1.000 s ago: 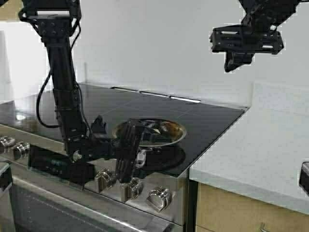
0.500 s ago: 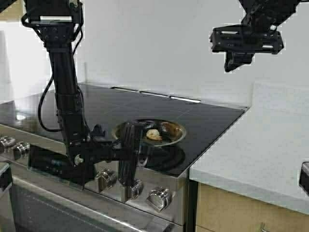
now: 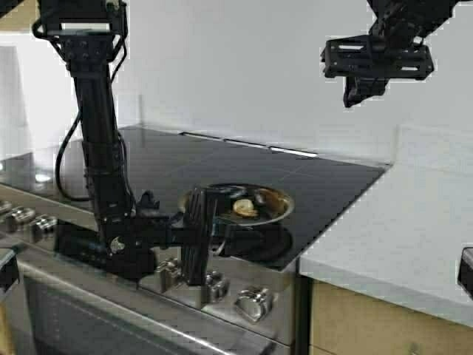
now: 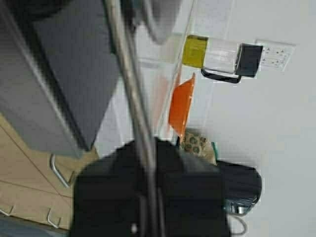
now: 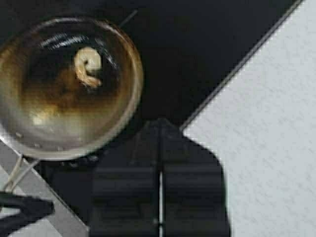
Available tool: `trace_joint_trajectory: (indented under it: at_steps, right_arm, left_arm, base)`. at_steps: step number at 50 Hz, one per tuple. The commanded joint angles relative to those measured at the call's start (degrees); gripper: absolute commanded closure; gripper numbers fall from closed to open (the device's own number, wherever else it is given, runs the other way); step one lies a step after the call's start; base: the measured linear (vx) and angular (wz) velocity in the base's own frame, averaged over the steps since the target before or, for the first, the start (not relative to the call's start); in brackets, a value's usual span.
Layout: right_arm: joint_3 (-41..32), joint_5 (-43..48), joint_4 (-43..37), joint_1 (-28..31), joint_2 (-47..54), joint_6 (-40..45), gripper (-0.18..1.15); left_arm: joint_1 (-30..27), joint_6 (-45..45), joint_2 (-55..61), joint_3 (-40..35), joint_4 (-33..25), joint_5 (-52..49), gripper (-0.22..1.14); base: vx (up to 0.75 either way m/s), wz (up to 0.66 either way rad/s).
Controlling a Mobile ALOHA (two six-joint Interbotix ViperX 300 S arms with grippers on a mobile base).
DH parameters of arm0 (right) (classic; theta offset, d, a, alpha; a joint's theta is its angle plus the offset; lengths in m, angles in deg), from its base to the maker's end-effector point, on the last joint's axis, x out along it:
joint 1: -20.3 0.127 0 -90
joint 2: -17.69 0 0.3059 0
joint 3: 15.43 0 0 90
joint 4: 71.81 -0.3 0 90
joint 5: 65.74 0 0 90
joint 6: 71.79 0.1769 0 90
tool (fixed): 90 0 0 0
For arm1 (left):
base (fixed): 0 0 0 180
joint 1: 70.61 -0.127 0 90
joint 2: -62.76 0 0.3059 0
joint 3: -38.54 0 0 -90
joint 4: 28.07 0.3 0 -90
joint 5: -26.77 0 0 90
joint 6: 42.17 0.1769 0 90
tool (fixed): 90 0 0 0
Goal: Add oil to the pan and cook the shrimp and serve it
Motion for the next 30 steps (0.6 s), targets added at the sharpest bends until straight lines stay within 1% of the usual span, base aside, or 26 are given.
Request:
trace_joint_trajectory:
  at_steps: [1,11,30]
  right_arm:
    - [-1.3,0.6,0.2,0.2,-1.3,0.0,0.91]
    - [-1.7,0.1,0.2,0.2,-1.3,0.1,0.91]
    - [-2.3,-2.2,-0.1,0.2,-1.8,0.3,0.91]
  left_arm:
    - [-0.3,2.2,-5.7,0.4,-0.6,1.2,0.89]
    - [-0.4,2.2,-8.3,0.7,-0.8,1.2,0.89]
    - [-0.9,2.2,-9.4,1.3,-2.1,1.2,0.89]
  base:
    - [-0.01,0.2]
    - [-0.03,0.32]
    - [-0.04,0.45]
